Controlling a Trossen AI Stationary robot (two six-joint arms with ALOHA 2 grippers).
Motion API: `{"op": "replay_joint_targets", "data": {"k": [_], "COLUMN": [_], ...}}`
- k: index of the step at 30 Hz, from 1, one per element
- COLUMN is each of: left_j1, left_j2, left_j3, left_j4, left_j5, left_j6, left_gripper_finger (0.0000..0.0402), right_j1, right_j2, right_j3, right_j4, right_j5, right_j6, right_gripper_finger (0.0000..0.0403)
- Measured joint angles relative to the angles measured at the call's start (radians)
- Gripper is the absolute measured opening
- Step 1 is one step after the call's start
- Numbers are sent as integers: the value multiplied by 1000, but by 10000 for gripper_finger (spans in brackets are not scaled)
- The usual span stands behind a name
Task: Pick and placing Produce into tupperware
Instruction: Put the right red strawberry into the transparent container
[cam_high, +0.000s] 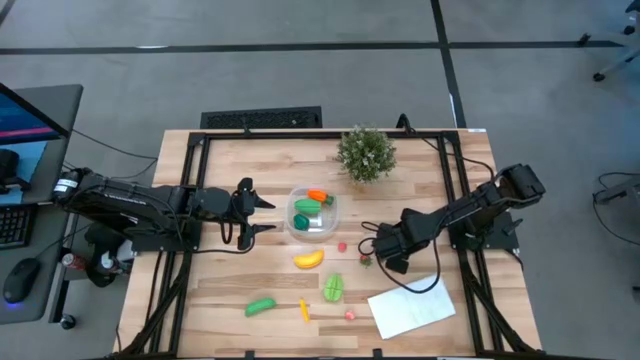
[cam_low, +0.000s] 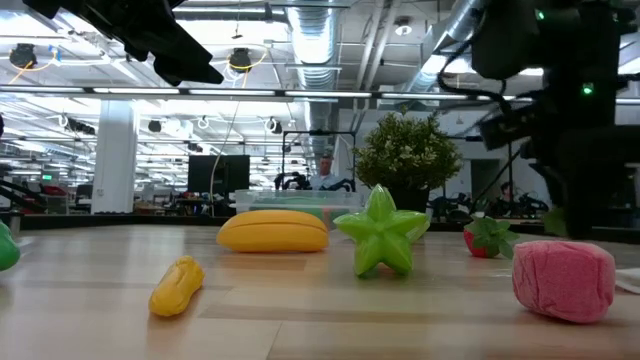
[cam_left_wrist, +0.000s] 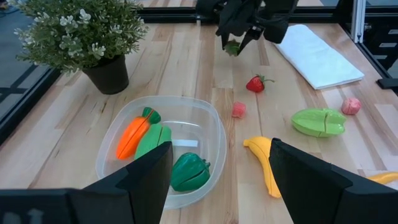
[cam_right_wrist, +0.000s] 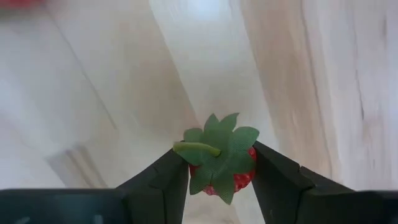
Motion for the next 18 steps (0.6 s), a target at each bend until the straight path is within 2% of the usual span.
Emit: {"op": "replay_joint_targets", "data": {"k": [7,18], "left_j1": [0,0], "left_j2": [0,0], "left_j3": [0,0], "left_j4": [0,0], "left_j5": [0,0], "left_j6": [0,0], "left_gripper_finger": [256,256], "right_j1": [-7,-9], "right_j2": [-1,-2], "right_j3": [58,148], "right_j4": [16,82], "right_j5": [42,43], "right_j6": [-76,-200], "right_gripper_finger": [152,152]}}
